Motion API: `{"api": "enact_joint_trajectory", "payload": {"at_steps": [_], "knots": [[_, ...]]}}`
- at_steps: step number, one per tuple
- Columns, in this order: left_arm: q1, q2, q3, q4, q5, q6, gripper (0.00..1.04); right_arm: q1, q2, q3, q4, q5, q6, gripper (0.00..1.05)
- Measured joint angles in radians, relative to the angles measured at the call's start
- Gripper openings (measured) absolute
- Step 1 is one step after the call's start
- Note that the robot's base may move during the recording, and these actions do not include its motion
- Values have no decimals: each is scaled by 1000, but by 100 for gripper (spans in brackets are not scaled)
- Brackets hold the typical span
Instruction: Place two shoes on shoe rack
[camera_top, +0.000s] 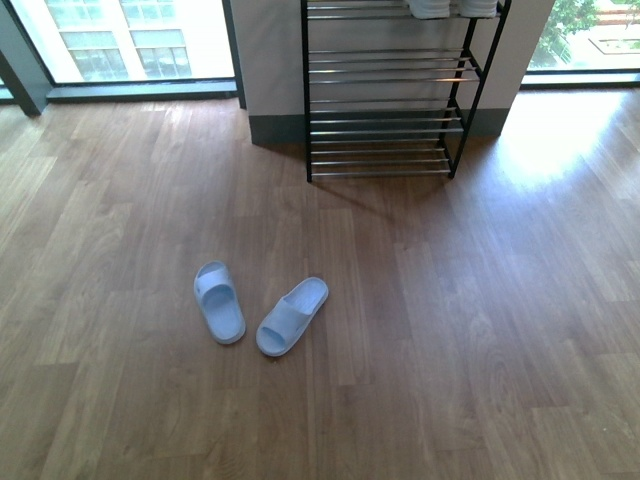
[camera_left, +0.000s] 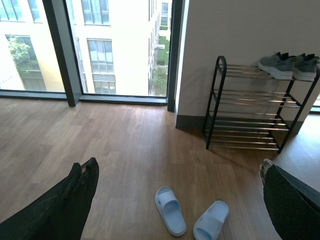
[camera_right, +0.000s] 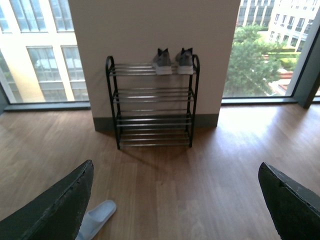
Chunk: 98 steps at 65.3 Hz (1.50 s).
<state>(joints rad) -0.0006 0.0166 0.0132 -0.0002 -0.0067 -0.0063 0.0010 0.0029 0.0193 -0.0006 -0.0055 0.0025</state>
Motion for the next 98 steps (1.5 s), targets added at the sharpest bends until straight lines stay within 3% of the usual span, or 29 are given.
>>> {"api": "enact_joint_trajectory", "payload": {"at_steps": [98], "knots": [[0, 0, 0, 0, 6, 2, 95, 0, -1, 0, 0, 5, 0, 96]]}}
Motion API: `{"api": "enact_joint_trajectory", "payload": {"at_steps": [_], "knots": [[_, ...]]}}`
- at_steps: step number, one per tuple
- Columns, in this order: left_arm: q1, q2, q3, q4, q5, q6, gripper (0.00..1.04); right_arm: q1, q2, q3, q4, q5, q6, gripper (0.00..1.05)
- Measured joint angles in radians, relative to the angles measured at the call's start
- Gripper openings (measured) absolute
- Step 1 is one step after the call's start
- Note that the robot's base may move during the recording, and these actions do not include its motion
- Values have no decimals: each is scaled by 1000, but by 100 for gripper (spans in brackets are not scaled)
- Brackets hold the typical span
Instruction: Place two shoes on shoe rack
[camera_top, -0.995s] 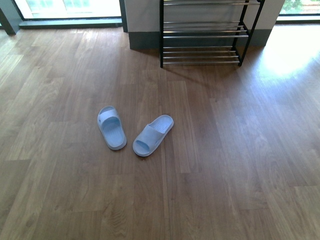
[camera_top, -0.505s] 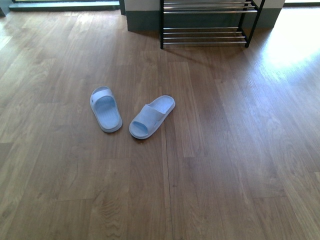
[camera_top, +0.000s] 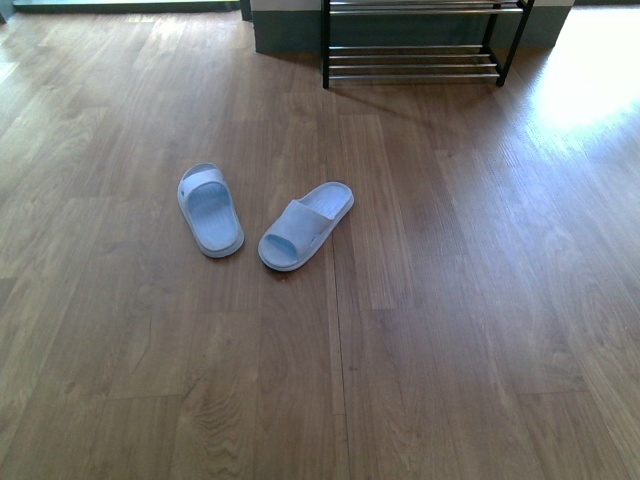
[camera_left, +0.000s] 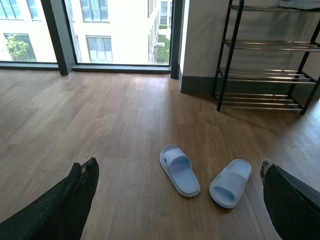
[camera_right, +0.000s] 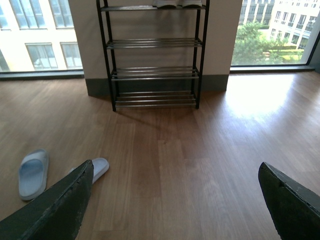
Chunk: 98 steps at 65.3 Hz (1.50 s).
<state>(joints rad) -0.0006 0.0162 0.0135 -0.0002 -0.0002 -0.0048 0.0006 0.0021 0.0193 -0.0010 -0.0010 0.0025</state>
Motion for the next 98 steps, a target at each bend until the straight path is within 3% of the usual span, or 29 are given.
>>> {"api": "enact_joint_trajectory", "payload": {"at_steps": [94, 98], "knots": [[0, 0, 0, 0, 0, 0, 95, 0, 2, 0, 0, -1, 0, 96], [0, 0, 0, 0, 0, 0, 95, -50, 67, 8, 27, -188, -3, 96]]}}
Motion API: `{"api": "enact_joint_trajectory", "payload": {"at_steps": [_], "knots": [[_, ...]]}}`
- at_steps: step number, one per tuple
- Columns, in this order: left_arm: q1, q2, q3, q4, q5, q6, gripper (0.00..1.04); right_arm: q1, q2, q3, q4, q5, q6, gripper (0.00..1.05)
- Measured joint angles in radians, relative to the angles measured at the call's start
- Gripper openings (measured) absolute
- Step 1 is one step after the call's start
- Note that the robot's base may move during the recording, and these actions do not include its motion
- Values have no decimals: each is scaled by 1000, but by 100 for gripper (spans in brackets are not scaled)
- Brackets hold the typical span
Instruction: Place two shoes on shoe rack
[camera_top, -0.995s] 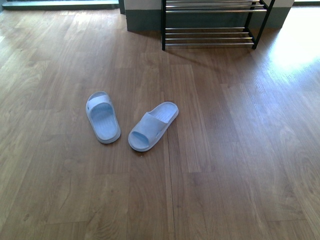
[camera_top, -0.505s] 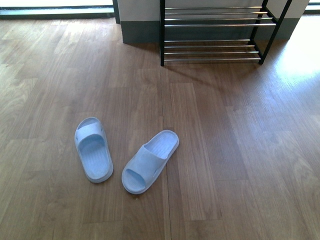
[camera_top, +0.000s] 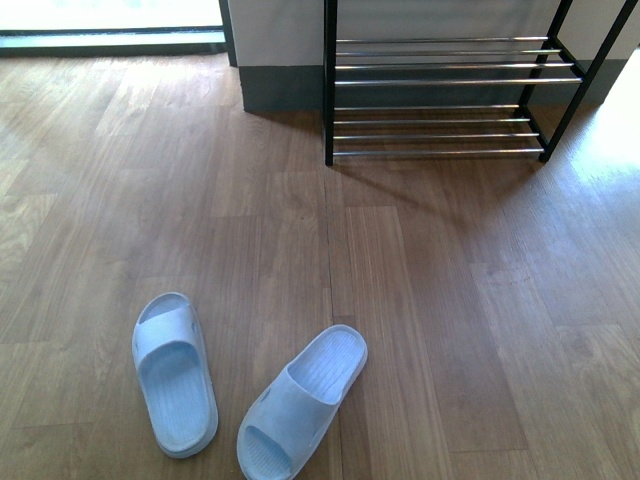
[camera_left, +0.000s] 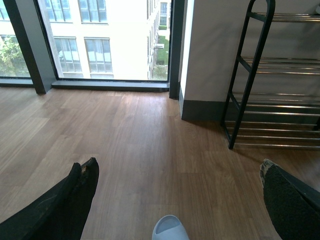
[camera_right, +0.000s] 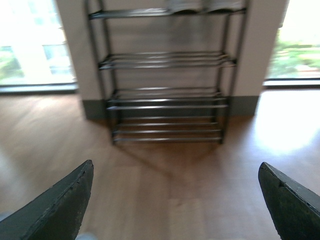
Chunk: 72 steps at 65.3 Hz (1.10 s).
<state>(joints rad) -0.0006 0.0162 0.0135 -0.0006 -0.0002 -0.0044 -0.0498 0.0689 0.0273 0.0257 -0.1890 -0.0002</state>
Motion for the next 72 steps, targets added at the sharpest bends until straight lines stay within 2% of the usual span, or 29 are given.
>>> {"api": "enact_joint_trajectory", "payload": {"at_steps": [4, 7, 16, 26, 35, 44, 47, 53, 59, 72], "knots": [[0, 0, 0, 0, 0, 0, 95, 2, 164, 26, 105, -166, -19, 96], [0, 0, 0, 0, 0, 0, 95, 40, 323, 68, 195, -209, -47, 96], [0, 0, 0, 0, 0, 0, 95, 186, 841, 268, 393, -176, -140, 96], [0, 0, 0, 0, 0, 0, 95, 320, 1366, 478, 456, -151, -290, 96], [0, 0, 0, 0, 0, 0, 95, 385, 1746, 660, 494, -148, -403, 96], [0, 0, 0, 0, 0, 0, 95, 430, 2202, 938, 390, -168, -631, 96], [0, 0, 0, 0, 0, 0, 95, 432, 2267, 981, 363, -166, -682, 96], [0, 0, 0, 0, 0, 0, 95, 438, 2472, 1115, 262, -151, -873, 96], [0, 0, 0, 0, 0, 0, 95, 441, 2585, 1192, 229, -139, -1013, 96], [0, 0, 0, 0, 0, 0, 95, 458, 2758, 1342, 185, -142, -1147, 96]]}}
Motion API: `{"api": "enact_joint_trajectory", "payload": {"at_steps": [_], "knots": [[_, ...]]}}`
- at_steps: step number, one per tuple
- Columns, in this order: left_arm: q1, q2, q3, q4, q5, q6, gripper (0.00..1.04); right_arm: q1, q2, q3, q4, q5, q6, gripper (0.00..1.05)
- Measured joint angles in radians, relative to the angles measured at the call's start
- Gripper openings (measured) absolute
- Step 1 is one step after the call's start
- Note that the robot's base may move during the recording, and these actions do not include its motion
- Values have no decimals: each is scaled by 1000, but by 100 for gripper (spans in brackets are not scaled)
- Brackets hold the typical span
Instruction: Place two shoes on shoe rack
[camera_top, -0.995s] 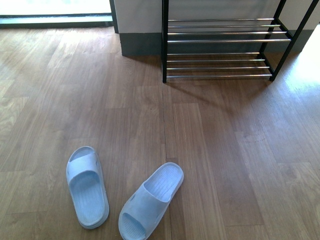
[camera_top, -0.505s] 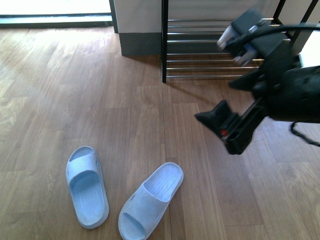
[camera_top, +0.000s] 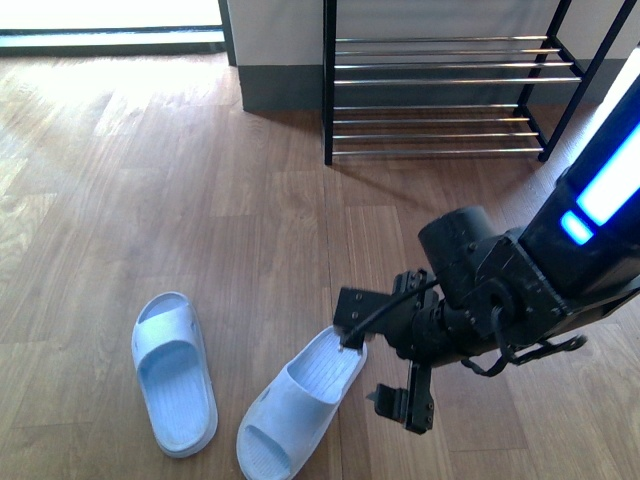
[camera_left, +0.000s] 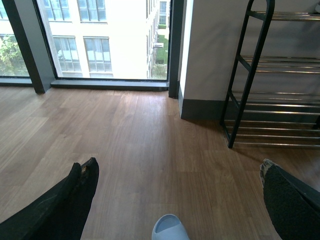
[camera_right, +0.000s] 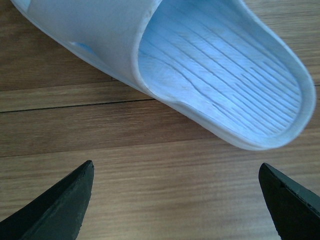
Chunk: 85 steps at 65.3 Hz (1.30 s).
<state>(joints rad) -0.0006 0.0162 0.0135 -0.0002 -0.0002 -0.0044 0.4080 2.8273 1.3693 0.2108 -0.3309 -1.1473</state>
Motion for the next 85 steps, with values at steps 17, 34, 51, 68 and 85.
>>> {"api": "enact_joint_trajectory", "payload": {"at_steps": [17, 34, 51, 68, 85], "knots": [[0, 0, 0, 0, 0, 0, 95, 43, 137, 128, -67, -60, -24, 96], [0, 0, 0, 0, 0, 0, 95, 80, 187, 185, -67, -101, 29, 82], [0, 0, 0, 0, 0, 0, 95, 106, 204, 229, -51, -113, 87, 42], [0, 0, 0, 0, 0, 0, 95, 120, 206, 236, -34, -127, 136, 1], [0, 0, 0, 0, 0, 0, 95, 114, 201, 220, -14, -147, 188, 2]]}}
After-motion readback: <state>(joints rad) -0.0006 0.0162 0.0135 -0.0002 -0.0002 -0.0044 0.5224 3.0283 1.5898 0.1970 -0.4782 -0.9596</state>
